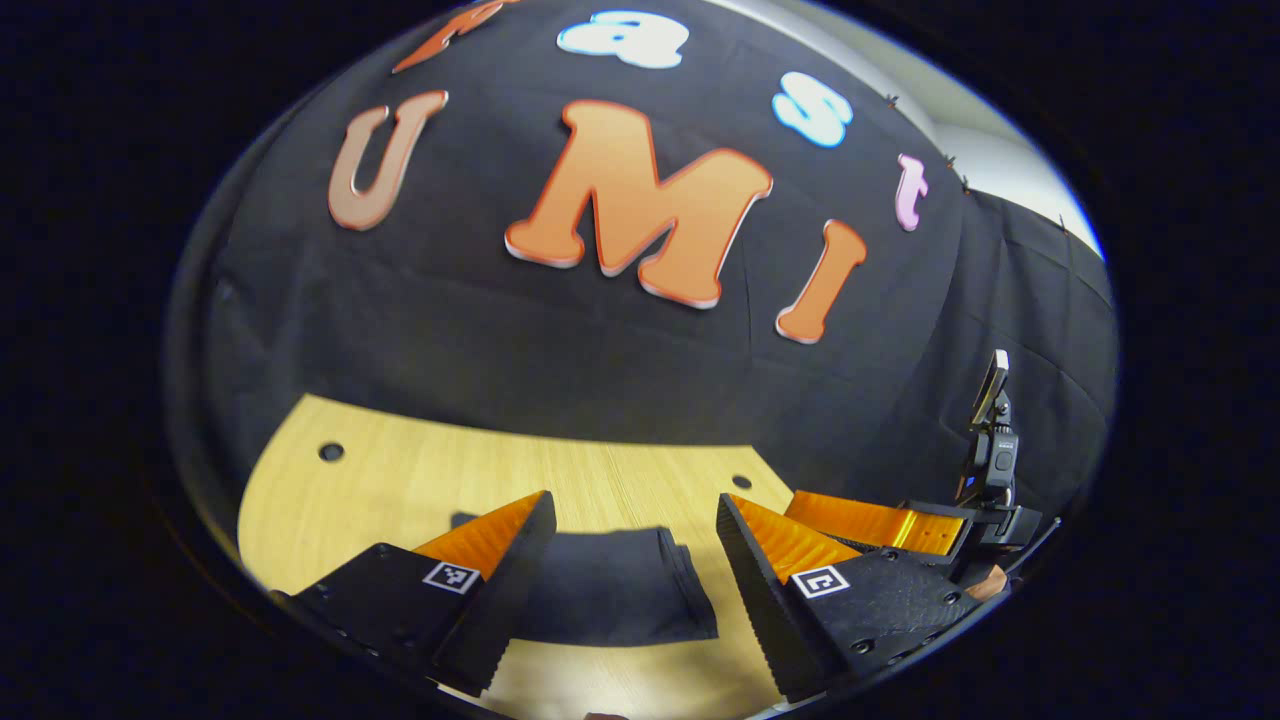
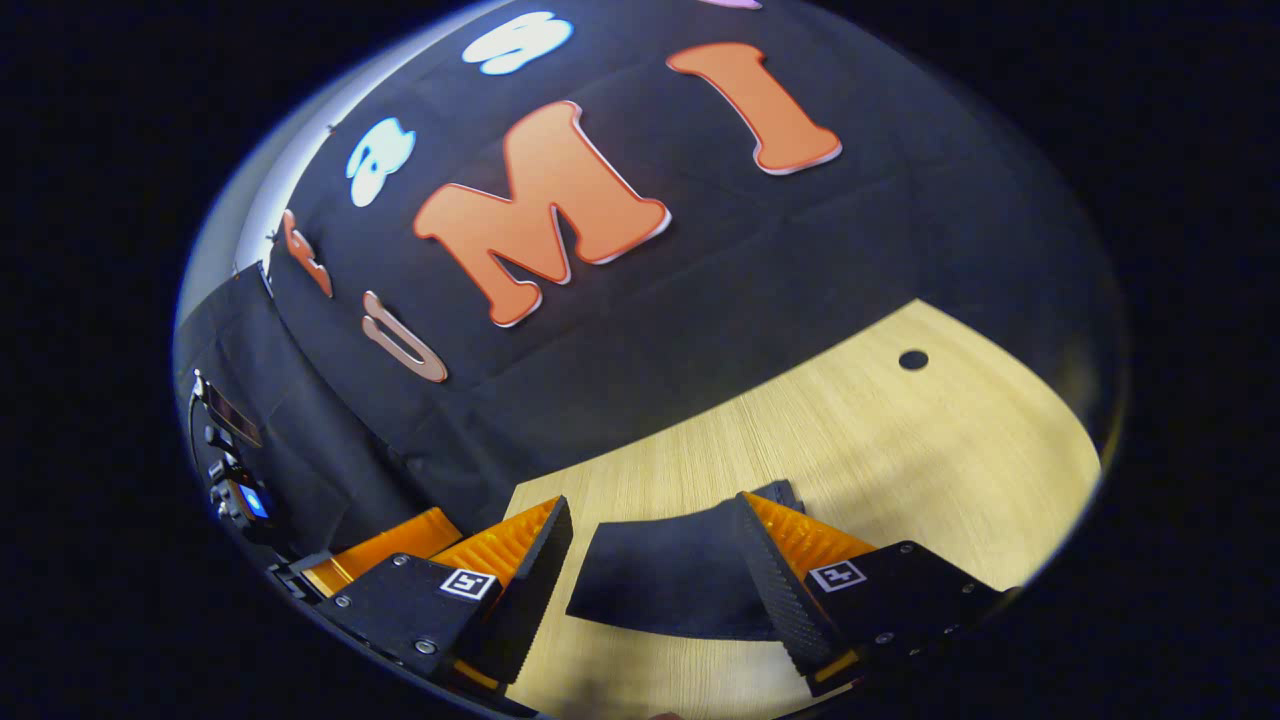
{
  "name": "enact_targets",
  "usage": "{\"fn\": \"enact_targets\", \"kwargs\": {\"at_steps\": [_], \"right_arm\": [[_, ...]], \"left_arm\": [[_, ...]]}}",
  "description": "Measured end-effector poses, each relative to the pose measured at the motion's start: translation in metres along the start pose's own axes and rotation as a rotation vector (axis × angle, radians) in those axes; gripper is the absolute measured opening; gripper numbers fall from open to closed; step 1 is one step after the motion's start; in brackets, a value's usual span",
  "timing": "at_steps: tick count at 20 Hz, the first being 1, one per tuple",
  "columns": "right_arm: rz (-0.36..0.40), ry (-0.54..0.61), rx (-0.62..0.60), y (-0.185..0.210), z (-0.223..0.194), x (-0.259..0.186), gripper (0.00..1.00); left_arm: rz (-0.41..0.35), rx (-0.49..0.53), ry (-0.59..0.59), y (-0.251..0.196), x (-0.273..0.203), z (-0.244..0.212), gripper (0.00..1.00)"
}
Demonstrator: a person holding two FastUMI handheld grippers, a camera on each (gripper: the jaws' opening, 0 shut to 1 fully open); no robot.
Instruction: Grasp the waist and the cuffs of the jeans and fold them to make the two legs overlap; first hold the waist and fold one-third of the jeans toward the cuffs, then hold the cuffs and fold the remaining one-third in the same direction to finish folding.
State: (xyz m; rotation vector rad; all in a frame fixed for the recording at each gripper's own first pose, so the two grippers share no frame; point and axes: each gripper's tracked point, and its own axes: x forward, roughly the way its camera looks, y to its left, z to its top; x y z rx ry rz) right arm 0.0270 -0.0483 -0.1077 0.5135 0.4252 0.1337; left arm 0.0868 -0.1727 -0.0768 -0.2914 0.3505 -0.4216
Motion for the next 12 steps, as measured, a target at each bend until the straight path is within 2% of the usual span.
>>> {"fn": "enact_targets", "kwargs": {"at_steps": [4, 9, 11, 12], "right_arm": [[0.013, -0.123, -0.136, 0.049, 0.020, -0.015, 0.98], [0.027, -0.216, -0.260, 0.097, 0.031, -0.032, 0.98], [0.028, -0.261, -0.325, 0.110, 0.036, -0.042, 0.98], [0.029, -0.303, -0.358, 0.117, 0.043, -0.048, 0.98]], "left_arm": [[0.089, 0.111, -0.200, 0.023, -0.059, 0.060, 0.96], [0.140, 0.198, -0.400, 0.025, -0.134, 0.107, 0.96], [0.145, 0.222, -0.491, 0.024, -0.168, 0.124, 0.92], [0.146, 0.233, -0.532, 0.022, -0.184, 0.128, 0.96]]}}
